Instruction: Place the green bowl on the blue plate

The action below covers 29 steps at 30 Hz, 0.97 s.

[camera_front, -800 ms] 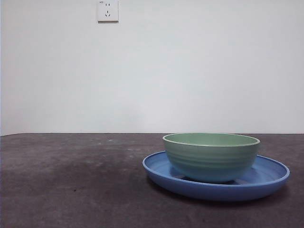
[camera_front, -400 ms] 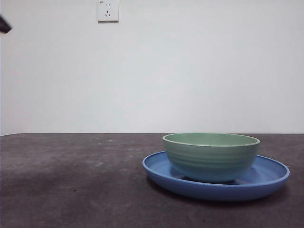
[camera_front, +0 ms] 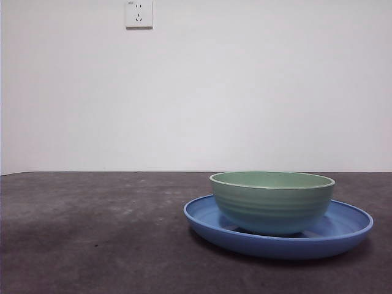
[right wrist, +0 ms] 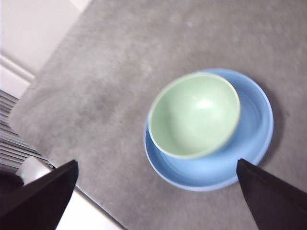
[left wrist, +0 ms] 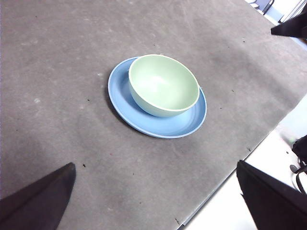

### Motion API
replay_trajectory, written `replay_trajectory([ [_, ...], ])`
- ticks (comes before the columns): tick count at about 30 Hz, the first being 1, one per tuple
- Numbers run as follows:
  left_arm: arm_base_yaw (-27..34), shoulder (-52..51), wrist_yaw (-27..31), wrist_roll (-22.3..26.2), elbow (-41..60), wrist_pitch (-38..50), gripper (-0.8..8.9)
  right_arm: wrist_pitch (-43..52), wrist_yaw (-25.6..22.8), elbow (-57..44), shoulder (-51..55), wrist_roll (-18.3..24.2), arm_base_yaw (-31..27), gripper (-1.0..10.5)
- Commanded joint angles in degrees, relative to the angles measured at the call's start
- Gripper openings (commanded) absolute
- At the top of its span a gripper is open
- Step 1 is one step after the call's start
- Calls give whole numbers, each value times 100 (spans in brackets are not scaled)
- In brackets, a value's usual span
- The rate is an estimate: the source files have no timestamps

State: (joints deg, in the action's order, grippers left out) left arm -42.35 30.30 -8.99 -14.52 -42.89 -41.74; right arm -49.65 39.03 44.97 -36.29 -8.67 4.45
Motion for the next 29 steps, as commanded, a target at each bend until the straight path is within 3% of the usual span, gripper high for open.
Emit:
replay_trajectory([
  [1,-37,15,4,-11,-28,55,594,-177,-175,68,-229,-166,9,588],
  [8,-37,15,4,26,-28,9,594,-428,-507,68,-1084,-101,7,523],
  [17,-37,15,4,35,-28,-114,594,195,-632,68,-2441,50,-2,506],
  [29,-37,15,4,26,-28,-111,594,1266,-627,68,-3915,39,-20,284],
])
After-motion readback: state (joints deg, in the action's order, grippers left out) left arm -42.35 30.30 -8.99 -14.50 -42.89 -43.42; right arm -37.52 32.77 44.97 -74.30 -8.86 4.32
